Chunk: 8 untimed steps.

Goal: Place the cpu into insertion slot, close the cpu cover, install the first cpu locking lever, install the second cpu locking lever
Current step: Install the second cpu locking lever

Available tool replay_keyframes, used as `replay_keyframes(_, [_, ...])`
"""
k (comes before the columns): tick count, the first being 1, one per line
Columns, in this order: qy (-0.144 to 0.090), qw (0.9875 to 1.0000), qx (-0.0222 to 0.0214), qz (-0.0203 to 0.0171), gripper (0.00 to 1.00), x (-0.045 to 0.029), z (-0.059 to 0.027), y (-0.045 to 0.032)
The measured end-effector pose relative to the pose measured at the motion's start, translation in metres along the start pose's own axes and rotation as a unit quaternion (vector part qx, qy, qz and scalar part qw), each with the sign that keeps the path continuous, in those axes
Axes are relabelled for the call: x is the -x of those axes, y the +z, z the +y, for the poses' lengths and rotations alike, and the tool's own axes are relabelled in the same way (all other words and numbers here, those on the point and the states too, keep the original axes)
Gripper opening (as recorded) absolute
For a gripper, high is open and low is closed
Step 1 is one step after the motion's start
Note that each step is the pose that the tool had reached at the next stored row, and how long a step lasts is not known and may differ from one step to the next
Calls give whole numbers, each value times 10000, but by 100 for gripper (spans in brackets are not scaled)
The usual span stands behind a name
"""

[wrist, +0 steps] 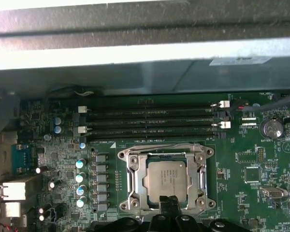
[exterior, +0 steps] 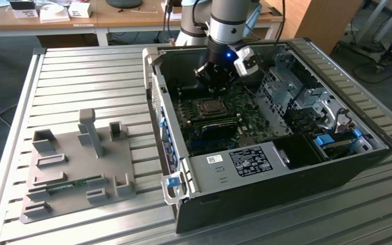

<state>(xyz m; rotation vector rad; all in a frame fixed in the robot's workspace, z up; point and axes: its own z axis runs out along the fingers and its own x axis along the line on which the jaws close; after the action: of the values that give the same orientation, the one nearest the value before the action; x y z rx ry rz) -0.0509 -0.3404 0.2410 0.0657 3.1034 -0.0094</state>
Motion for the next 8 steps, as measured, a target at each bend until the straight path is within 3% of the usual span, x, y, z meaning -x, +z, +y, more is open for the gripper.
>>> replay_keyframes(8, [0,10000,0,0,11,2,-32,0])
